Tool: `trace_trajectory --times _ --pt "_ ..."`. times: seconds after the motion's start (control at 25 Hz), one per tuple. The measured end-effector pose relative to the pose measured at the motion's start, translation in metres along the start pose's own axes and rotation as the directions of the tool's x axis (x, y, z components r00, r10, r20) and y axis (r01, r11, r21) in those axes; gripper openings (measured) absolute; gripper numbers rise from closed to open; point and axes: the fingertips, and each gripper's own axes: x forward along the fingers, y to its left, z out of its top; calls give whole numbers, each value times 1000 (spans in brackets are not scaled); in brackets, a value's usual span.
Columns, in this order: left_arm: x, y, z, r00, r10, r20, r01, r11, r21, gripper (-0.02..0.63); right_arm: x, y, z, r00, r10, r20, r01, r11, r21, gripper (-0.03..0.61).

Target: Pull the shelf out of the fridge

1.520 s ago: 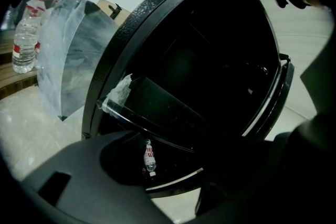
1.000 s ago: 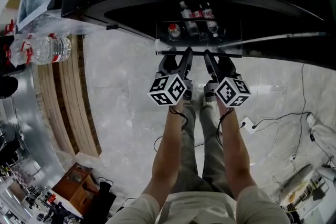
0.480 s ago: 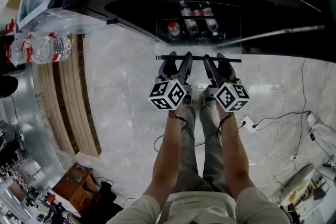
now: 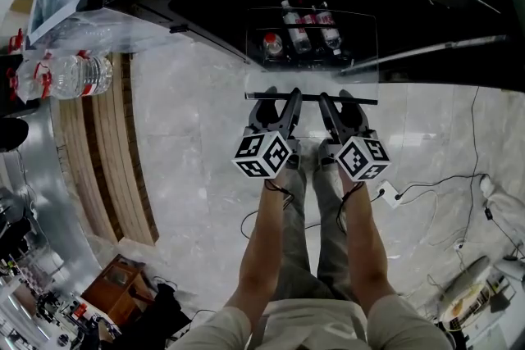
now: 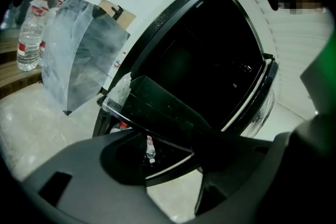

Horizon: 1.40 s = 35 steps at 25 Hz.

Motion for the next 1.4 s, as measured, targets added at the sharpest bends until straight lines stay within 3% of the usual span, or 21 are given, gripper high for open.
trace_trajectory --times 1.4 --pt "-16 -3 -16 1000 -9 -1 9 1000 4 265 -18 -2 -13 1000 13 1 -13 1000 -9 265"
